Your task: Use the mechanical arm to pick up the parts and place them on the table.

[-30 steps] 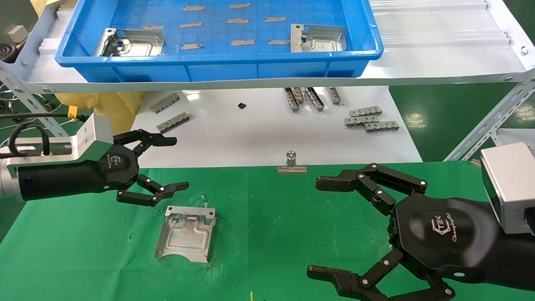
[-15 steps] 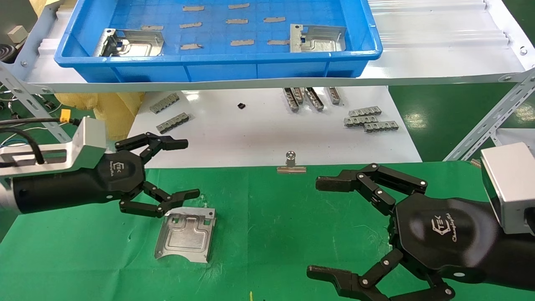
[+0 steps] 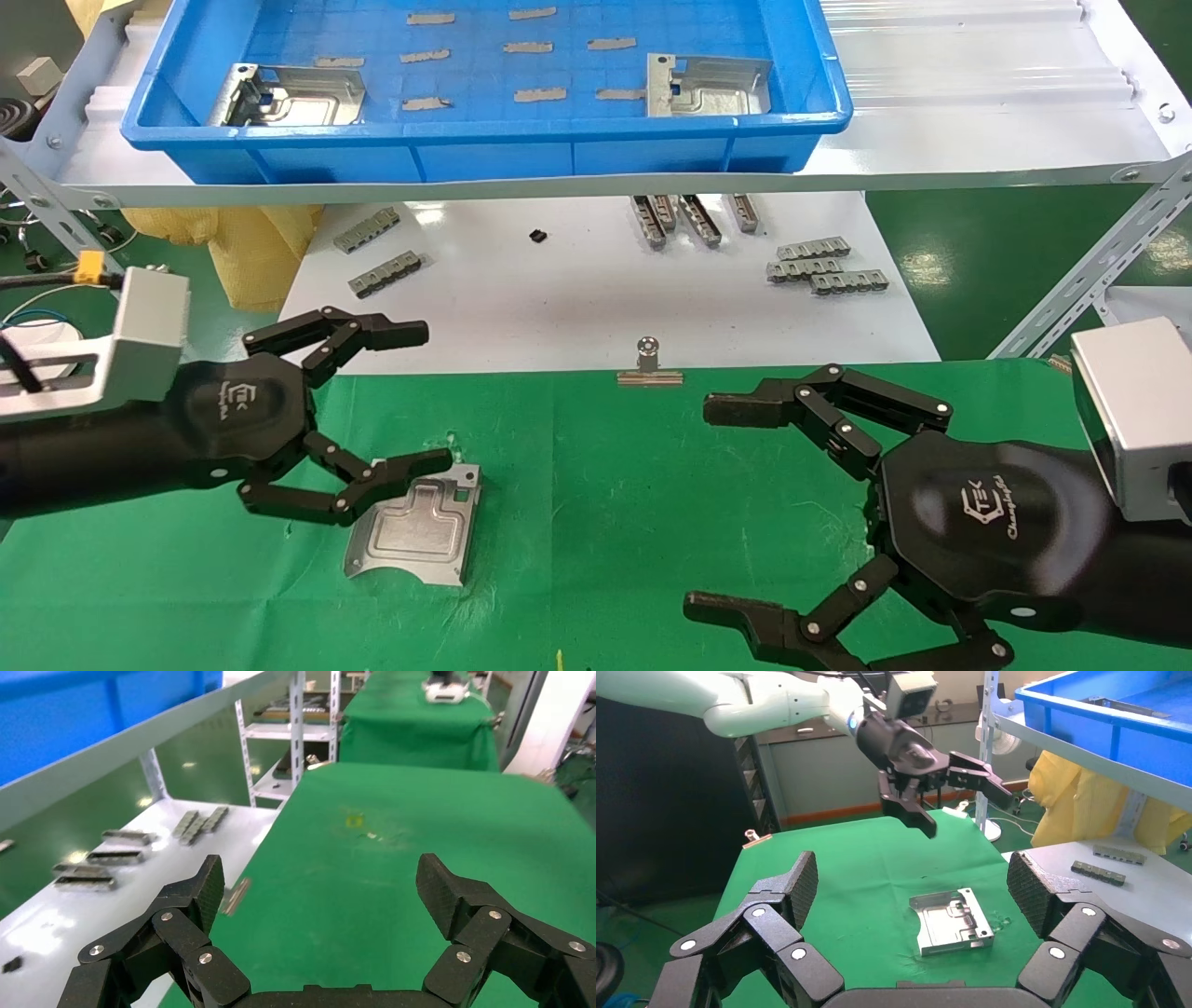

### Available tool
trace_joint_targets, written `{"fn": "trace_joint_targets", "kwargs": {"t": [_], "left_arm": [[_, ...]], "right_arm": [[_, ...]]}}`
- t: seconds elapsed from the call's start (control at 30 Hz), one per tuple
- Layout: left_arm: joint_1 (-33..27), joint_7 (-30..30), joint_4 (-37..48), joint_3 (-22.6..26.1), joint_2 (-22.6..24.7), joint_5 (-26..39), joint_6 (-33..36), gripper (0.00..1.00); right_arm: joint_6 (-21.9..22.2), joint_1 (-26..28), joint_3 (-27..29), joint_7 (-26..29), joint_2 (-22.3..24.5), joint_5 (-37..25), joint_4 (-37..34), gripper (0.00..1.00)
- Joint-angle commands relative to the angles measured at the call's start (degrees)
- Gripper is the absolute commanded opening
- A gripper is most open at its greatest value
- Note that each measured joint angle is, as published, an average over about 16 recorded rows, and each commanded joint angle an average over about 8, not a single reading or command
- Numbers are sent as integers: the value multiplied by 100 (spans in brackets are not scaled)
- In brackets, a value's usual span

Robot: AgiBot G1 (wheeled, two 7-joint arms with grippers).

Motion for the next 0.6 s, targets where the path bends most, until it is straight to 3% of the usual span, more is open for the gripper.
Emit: {"fn": "trace_joint_targets", "kwargs": {"t": [0.03, 0.6], "left_arm": [[135, -150, -247, -118, -67, -48, -19, 100], [1278, -1423, -2342, -1119, -633, -458, -182, 100]], "right_arm": [[0, 0, 0, 0, 0, 0, 0, 100], [0, 0, -1, -1, 0, 1, 0, 100]]}}
